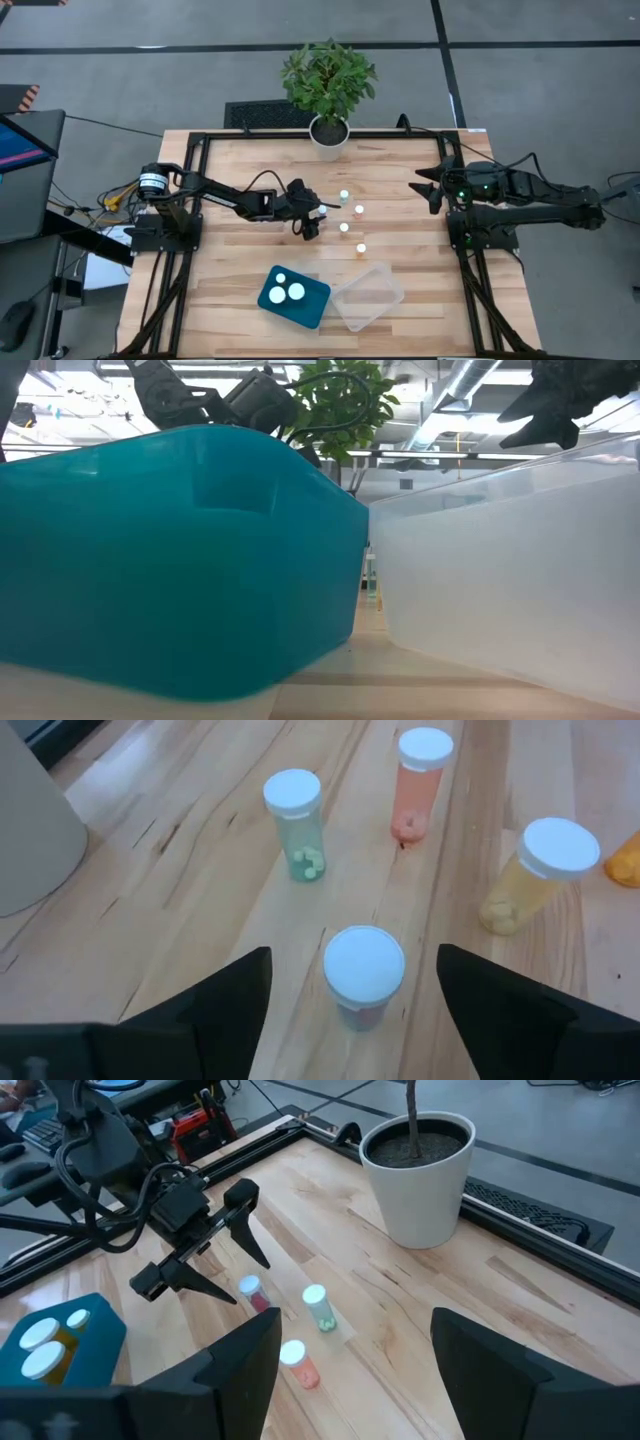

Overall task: Pick and place medicine bottles into bin by pill shape (circle, oval)
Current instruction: Put the small blue pill bottle into the blue bin

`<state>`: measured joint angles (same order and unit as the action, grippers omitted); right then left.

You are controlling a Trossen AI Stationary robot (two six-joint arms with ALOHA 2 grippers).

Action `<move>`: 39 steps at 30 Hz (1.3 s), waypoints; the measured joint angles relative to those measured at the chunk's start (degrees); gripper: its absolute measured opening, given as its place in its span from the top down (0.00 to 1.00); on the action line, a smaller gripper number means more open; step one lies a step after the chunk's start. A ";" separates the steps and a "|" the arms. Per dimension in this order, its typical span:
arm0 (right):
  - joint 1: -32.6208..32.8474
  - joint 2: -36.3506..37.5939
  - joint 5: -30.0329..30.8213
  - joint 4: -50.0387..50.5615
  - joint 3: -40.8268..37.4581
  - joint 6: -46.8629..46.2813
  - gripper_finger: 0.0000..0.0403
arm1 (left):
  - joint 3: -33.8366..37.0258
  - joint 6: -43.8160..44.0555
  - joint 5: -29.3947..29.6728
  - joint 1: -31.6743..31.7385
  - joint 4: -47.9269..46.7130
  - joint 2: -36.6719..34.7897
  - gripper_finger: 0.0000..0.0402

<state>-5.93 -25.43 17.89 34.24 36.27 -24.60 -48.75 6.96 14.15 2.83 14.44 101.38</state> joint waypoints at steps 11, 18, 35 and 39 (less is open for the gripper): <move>0.00 0.00 -0.02 0.00 0.00 0.11 0.33 | 0.00 -0.37 0.13 0.20 0.06 0.00 0.32; 0.00 0.00 -0.02 0.00 -0.02 0.50 0.33 | 0.00 -0.67 0.07 0.70 0.86 0.02 0.32; -0.20 0.00 -0.04 -0.22 0.00 0.63 0.33 | -0.69 3.82 1.40 -0.04 2.98 3.72 0.33; -0.21 0.00 -0.04 -0.11 -0.01 0.62 0.33 | -2.04 3.64 2.38 -0.08 0.84 3.72 0.39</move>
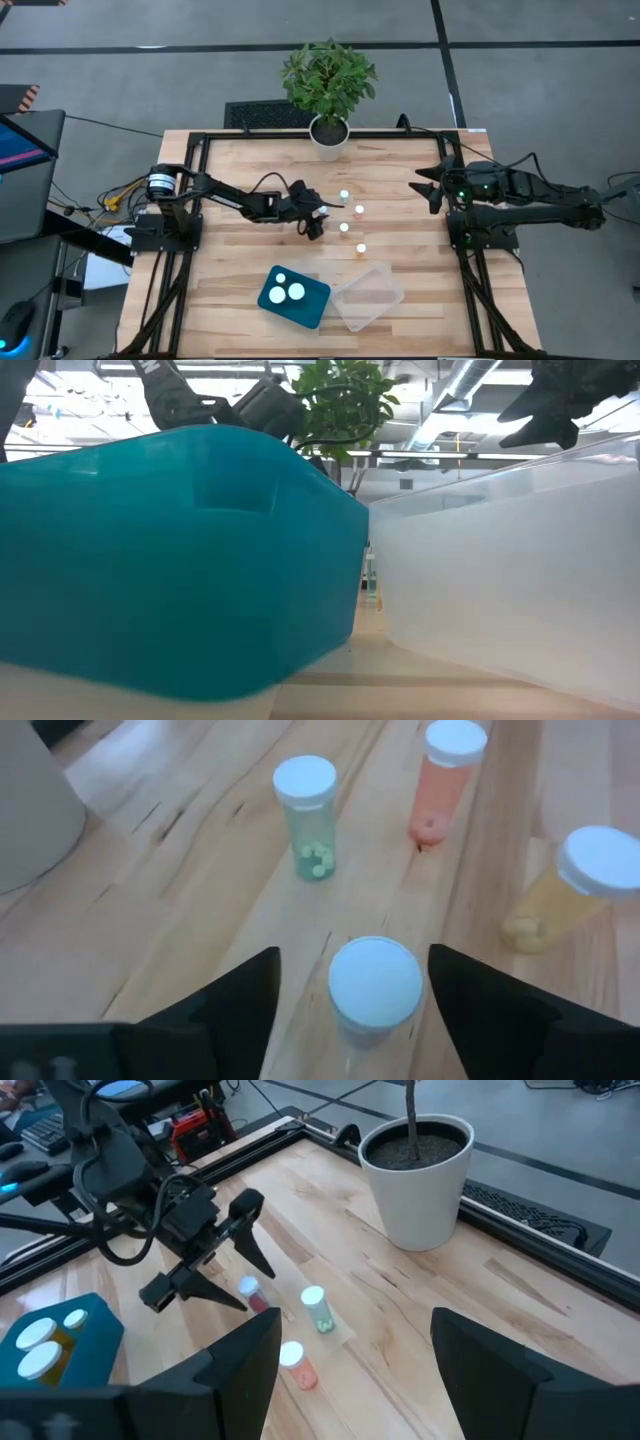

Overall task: Pick and place medicine bottles into bin by pill shape (circle, oval)
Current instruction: Put the small blue pill bottle into the blue bin

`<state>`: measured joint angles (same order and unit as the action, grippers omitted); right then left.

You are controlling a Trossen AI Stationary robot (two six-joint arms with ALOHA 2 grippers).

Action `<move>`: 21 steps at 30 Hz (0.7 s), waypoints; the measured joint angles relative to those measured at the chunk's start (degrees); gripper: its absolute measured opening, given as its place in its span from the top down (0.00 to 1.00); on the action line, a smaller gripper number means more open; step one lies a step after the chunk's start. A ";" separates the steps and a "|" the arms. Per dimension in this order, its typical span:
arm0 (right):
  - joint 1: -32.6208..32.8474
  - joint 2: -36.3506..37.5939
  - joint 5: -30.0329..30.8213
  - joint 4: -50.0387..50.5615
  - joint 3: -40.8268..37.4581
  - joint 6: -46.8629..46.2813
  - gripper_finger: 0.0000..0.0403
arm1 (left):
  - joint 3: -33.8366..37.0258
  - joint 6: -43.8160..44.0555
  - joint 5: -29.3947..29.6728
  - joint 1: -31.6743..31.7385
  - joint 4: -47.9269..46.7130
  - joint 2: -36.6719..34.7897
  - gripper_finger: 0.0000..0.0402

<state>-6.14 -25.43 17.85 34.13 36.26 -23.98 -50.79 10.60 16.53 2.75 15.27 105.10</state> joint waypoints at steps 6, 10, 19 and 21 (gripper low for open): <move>-0.01 0.00 0.00 0.12 0.00 -0.01 0.33 | -0.69 -0.25 0.75 -0.07 -1.66 -0.02 0.59; -0.01 0.00 0.00 0.14 0.01 0.01 0.33 | -0.69 -0.23 0.79 -0.05 -1.82 -0.02 0.71; -0.01 -0.01 0.00 0.18 0.00 -0.01 0.33 | -3.14 -0.19 0.75 -0.32 -5.14 -0.37 0.72; -0.01 -0.01 0.00 0.16 0.01 -0.01 0.33 | -4.57 -0.23 0.79 -0.65 -7.82 -1.33 0.71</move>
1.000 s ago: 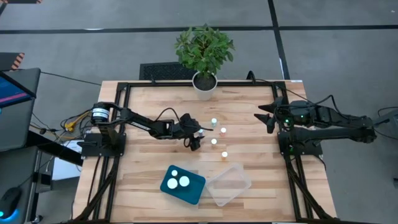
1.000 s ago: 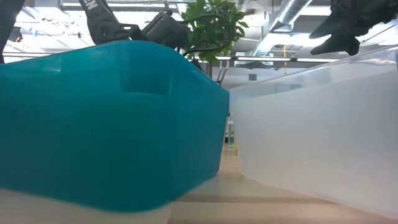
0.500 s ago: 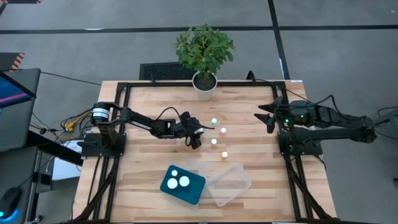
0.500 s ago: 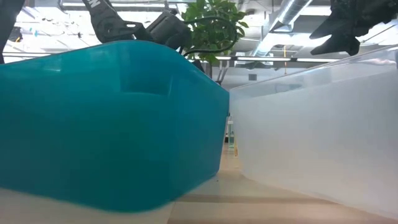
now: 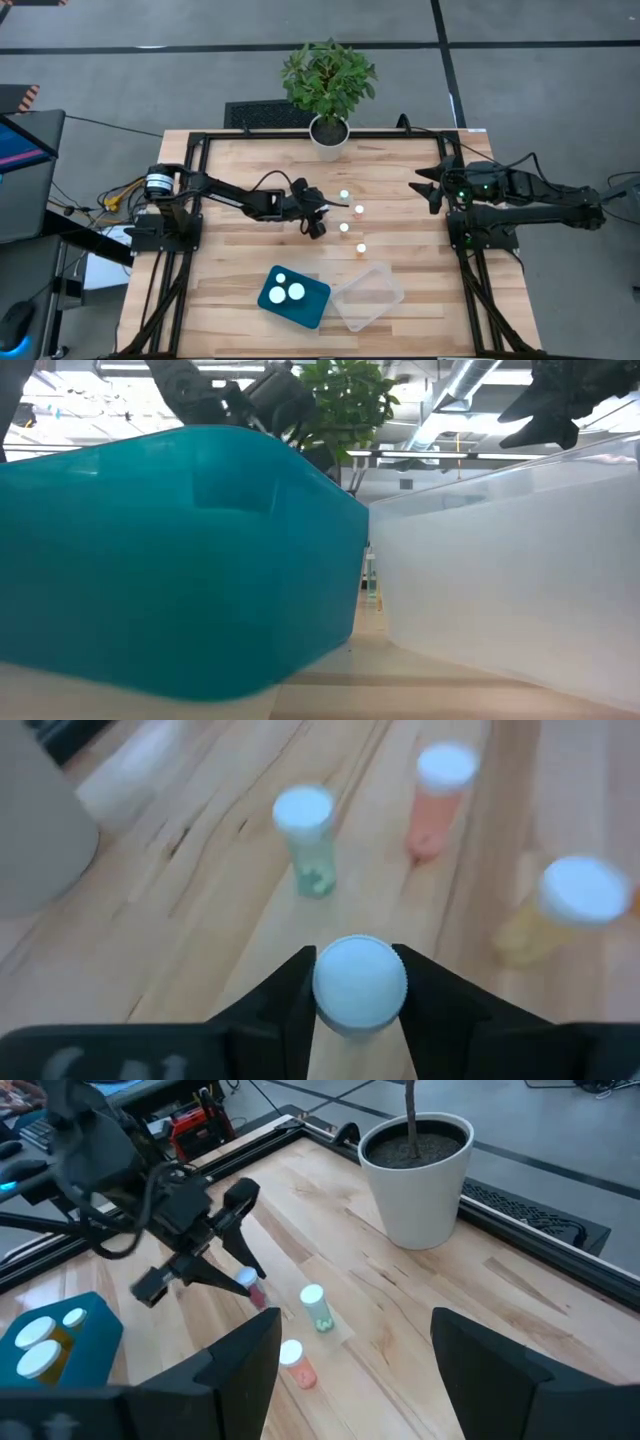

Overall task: Pick and place medicine bottles into bin by pill shape (circle, oval)
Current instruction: Put the small blue pill bottle into the blue bin

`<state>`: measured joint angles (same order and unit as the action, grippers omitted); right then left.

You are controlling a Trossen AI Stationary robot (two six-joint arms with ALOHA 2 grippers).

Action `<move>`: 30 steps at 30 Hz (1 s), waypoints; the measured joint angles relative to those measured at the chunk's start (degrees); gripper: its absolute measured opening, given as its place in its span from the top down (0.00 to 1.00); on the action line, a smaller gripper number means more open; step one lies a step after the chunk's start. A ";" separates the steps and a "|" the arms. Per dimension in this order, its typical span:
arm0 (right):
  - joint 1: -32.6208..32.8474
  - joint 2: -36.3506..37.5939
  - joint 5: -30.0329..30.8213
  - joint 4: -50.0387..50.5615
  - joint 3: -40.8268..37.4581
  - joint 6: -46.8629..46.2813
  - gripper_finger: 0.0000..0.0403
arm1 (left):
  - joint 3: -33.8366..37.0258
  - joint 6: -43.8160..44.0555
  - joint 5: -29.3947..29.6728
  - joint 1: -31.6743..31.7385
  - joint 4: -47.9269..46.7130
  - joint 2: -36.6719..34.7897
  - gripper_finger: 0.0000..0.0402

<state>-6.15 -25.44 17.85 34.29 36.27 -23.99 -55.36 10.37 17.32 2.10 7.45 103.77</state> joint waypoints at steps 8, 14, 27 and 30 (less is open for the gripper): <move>0.00 -0.01 0.01 0.02 -0.01 0.33 0.33 | -2.09 4.25 1.11 -3.13 -6.95 -10.48 0.73; 0.00 0.00 0.02 0.41 -0.01 0.46 0.33 | -1.99 8.15 2.96 -11.46 -9.96 -20.04 0.72; 0.07 -0.02 0.02 2.22 0.00 0.48 0.33 | -2.11 16.62 11.36 -31.26 -3.34 -14.60 0.71; 0.13 -0.01 0.02 2.41 0.00 0.46 0.33 | -2.73 17.79 12.61 -33.41 -1.82 -10.20 0.72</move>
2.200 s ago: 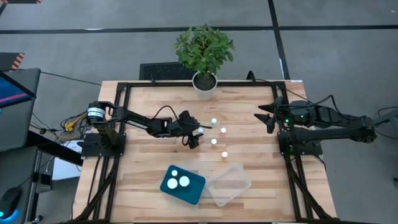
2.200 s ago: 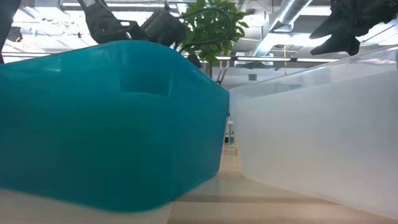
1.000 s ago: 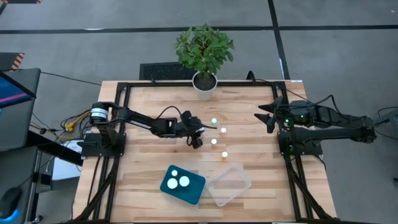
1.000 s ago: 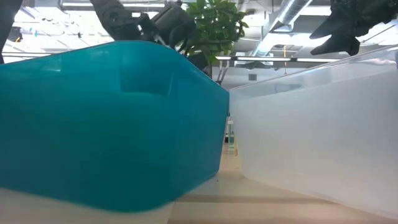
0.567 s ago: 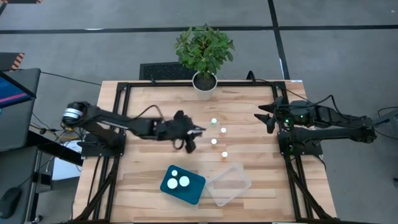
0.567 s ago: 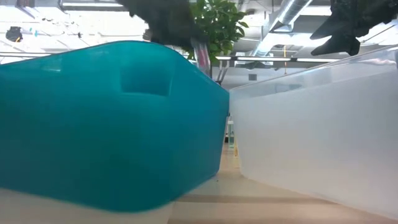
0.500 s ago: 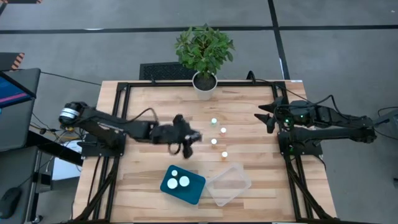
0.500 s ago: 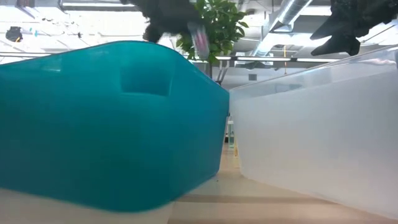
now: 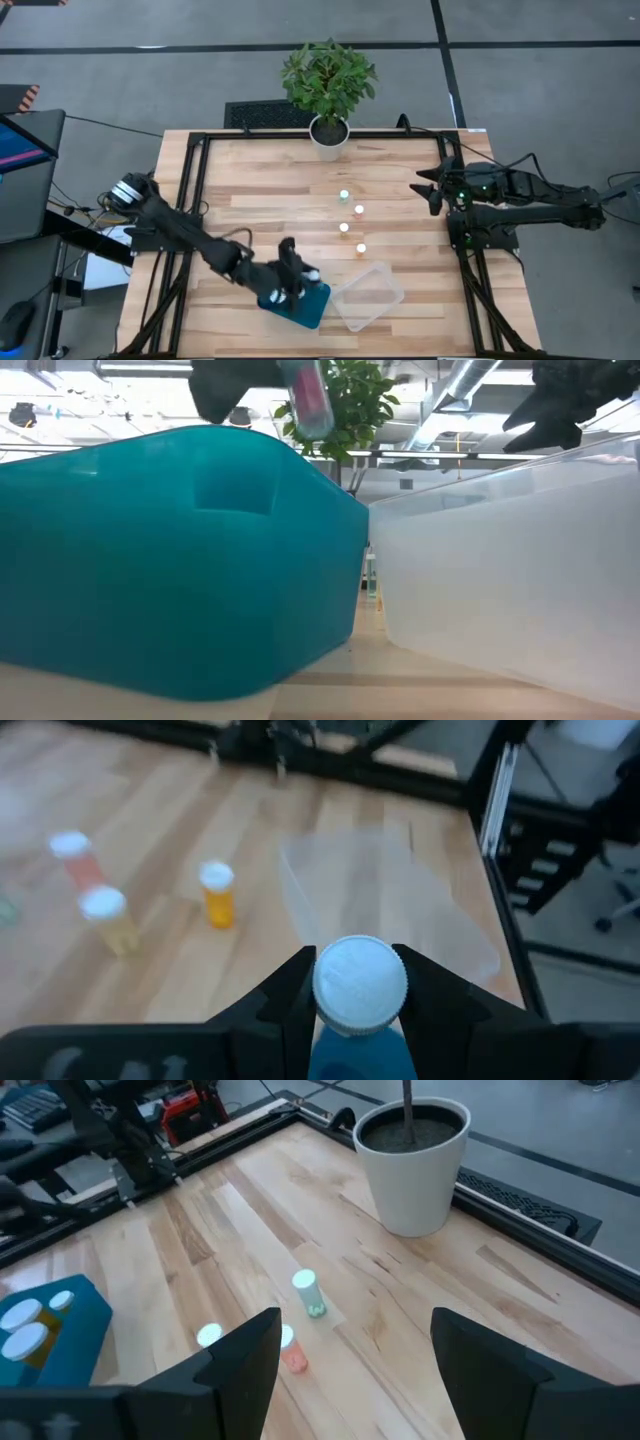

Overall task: Pick and place medicine bottles into bin by pill shape (circle, oval)
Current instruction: Put the small blue pill bottle into the blue bin

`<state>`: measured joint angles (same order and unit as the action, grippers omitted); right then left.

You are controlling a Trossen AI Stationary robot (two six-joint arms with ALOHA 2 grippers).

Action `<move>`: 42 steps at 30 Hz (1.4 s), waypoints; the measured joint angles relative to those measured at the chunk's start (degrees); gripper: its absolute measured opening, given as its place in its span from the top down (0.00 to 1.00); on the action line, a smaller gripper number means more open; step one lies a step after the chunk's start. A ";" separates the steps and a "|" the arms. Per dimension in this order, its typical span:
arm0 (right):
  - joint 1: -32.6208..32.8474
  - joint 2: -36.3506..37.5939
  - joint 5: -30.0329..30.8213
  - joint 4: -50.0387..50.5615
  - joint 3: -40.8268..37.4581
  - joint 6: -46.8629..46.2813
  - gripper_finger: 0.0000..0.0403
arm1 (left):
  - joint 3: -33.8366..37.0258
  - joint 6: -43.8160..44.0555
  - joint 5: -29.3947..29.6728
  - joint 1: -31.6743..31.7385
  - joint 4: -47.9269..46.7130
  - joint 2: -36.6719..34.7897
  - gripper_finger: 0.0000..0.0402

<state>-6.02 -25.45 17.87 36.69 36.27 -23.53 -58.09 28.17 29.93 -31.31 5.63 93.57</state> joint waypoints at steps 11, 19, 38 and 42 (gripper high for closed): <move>-0.02 0.02 0.00 2.90 0.00 -0.02 0.33 | -5.90 -1.31 -1.67 -2.14 0.26 12.35 0.72; -0.02 0.01 0.00 4.10 -0.01 -0.02 0.33 | -5.94 5.19 3.80 -2.82 -4.61 13.43 0.72; -0.02 0.01 0.03 4.23 -0.01 0.04 0.33 | -5.94 -0.26 0.38 -2.04 -7.49 13.43 0.72; -0.02 0.02 0.07 4.24 -0.01 0.07 0.33 | -5.94 -4.44 -3.57 -0.85 -6.39 13.43 0.72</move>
<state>-6.04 -25.43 17.93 40.94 36.26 -23.46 -64.03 23.72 26.36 -32.17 -0.76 107.00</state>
